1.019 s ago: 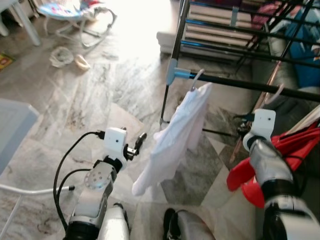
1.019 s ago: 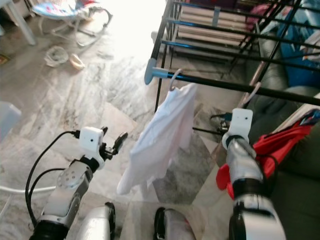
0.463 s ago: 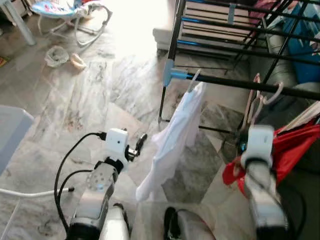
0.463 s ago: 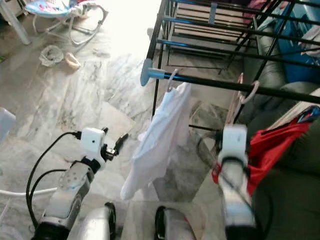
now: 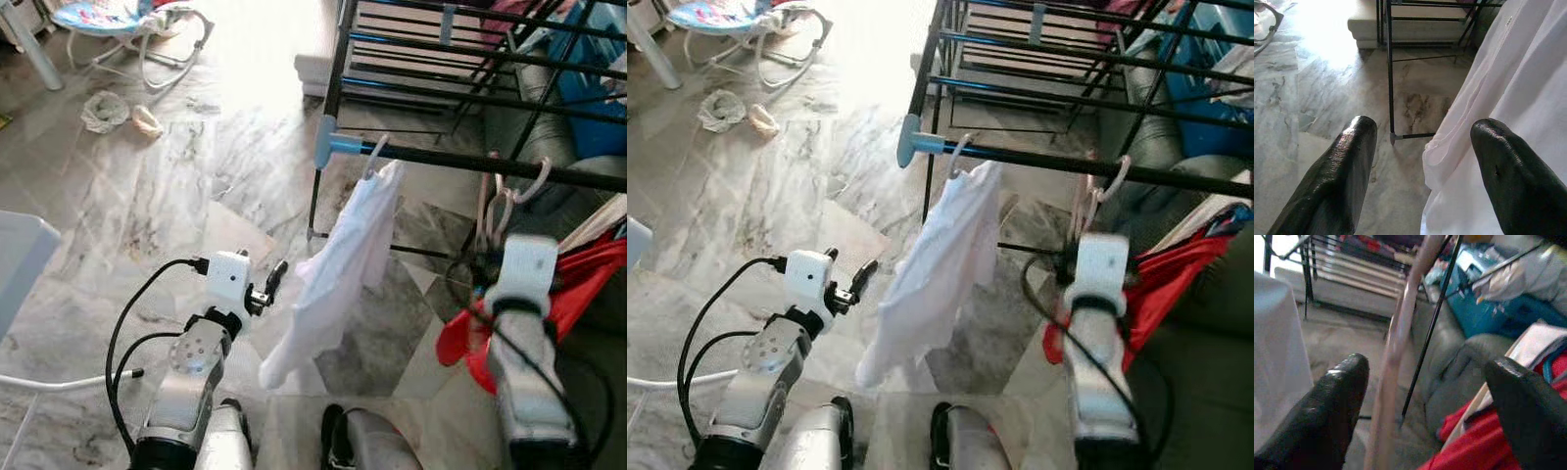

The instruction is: Hang hanger

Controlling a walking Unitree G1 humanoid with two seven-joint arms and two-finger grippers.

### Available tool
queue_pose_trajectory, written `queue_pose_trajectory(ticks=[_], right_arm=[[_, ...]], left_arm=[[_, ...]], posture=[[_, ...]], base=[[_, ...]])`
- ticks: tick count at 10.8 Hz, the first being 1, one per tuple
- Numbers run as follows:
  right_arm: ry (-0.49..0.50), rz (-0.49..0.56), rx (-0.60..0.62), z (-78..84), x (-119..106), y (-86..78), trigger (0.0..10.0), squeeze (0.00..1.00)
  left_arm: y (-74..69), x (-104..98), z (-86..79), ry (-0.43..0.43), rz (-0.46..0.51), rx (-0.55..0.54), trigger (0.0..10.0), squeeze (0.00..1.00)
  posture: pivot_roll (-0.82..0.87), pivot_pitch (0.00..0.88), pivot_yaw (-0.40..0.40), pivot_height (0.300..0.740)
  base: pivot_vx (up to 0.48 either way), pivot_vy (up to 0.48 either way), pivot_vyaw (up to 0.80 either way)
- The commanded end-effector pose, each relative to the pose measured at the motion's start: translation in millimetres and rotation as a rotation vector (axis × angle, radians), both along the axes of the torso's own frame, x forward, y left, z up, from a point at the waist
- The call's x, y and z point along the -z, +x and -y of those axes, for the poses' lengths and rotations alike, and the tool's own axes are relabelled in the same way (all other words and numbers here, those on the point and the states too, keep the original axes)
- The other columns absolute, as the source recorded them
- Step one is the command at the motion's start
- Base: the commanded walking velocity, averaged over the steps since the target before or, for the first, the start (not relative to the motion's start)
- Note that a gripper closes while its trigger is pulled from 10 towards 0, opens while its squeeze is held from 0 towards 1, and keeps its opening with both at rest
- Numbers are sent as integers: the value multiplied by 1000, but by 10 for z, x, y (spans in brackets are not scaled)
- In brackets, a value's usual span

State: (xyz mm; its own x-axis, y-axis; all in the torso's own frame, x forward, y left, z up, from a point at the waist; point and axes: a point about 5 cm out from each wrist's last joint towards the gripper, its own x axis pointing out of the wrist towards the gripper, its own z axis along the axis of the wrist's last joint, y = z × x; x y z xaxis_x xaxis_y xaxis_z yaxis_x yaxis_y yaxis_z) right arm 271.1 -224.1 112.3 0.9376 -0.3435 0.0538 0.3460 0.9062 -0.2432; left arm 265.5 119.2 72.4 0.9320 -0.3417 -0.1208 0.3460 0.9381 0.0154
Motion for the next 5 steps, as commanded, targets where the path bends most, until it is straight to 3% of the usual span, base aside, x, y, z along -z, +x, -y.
queue_pose_trajectory(ticks=[1, 5], right_arm=[[-11, 16, 6, 9, -26, -20, 10000, 1000], [5, -1, -26, -32, 12, -18, 10000, 1000]], left_arm=[[-21, 9, 13, 8, -1, 5, 10000, 0], [-27, 17, 23, 7, -6, 2, 10000, 0]], posture=[[15, 196, -37, 740], [10, 203, -43, 740]], base=[[-266, 0, 0], [-278, 0, 0]])
